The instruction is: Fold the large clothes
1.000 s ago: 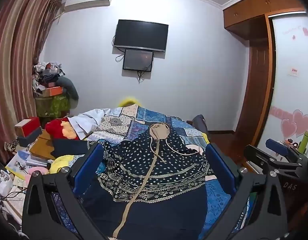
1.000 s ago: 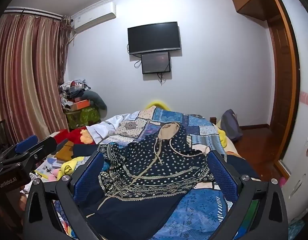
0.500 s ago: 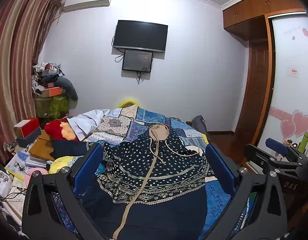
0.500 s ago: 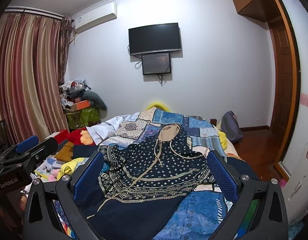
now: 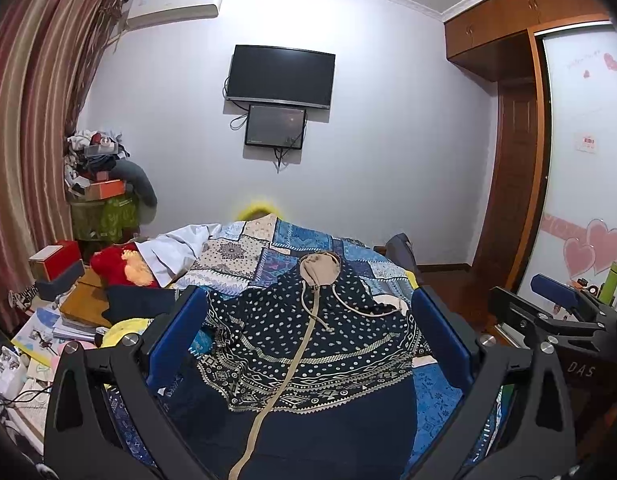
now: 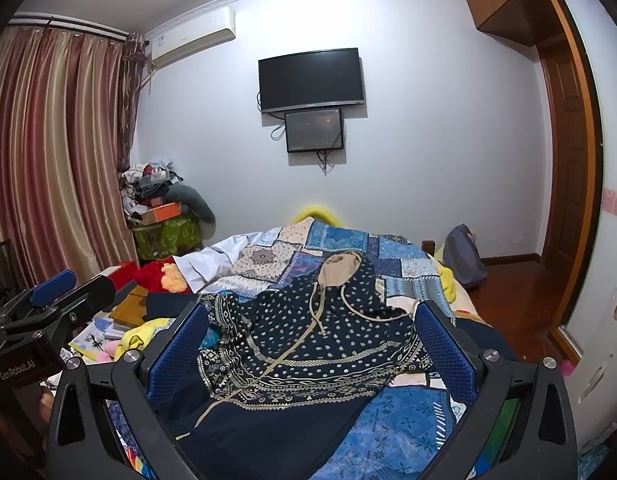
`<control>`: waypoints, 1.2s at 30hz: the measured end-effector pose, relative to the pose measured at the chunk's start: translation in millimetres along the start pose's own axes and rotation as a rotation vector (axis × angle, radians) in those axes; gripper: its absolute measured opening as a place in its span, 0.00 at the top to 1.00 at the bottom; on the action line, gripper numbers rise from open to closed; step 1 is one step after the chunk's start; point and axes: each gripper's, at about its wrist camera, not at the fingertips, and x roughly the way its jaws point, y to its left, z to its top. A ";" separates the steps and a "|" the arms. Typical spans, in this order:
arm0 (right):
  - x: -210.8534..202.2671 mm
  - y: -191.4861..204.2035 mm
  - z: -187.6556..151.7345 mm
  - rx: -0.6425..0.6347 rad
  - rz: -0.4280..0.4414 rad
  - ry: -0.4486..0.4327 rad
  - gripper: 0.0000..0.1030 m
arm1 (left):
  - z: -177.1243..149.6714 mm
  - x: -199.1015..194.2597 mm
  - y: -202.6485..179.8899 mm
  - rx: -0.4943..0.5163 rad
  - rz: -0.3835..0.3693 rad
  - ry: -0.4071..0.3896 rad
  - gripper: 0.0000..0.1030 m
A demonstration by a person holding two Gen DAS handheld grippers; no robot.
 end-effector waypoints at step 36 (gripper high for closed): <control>1.2 0.9 0.4 0.002 0.002 0.000 0.00 | 0.6 -3.0 0.8 0.007 0.022 -0.009 0.00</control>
